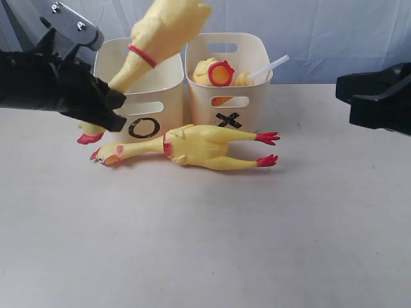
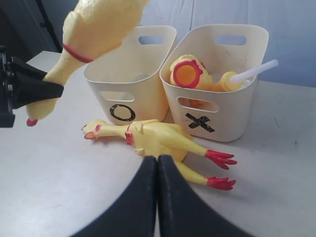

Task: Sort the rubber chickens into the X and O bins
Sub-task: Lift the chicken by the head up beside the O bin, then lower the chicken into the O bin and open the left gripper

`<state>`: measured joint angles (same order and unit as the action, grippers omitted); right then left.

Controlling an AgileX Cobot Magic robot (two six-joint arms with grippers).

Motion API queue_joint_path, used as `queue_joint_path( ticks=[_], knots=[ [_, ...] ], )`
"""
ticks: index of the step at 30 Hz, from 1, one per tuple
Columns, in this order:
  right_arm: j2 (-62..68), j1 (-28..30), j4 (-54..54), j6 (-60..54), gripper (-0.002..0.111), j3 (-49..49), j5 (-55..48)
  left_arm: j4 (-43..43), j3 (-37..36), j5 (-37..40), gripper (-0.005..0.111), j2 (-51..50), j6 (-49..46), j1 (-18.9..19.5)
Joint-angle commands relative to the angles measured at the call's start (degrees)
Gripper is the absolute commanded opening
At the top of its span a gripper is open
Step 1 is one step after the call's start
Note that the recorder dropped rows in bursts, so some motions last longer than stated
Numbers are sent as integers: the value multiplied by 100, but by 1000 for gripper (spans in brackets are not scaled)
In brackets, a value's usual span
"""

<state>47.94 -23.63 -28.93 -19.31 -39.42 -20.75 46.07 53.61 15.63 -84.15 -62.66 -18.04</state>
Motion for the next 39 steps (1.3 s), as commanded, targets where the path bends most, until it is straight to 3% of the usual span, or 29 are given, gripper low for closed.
queue_joint_path(
  ticks=[1, 6, 9, 14, 18, 32, 39],
  knots=[
    [-134, 14, 35, -8, -1, 26, 32, 60, 388, 157, 0, 47, 1041, 289],
    [-182, 14, 35, -8, -1, 26, 32, -309, 838, 788, 0, -21, 1963, 626],
    [-181, 14, 19, -8, -1, 26, 32, -846, 1217, 1546, 0, -254, 2750, 759],
    [-181, 14, 19, -8, -1, 26, 32, -2088, 2004, 2731, 0, -850, 4078, 783],
    [-181, 14, -11, -8, -1, 26, 32, -2638, 2545, 3082, 0, -1147, 4873, 783],
    [-181, 14, -11, -8, -1, 26, 32, -2974, 4143, 4963, 0, -2314, 5813, 783],
    [-181, 14, -11, -8, -1, 26, 32, -3724, 4269, 5277, 0, -2470, 5915, 783]
  ],
)
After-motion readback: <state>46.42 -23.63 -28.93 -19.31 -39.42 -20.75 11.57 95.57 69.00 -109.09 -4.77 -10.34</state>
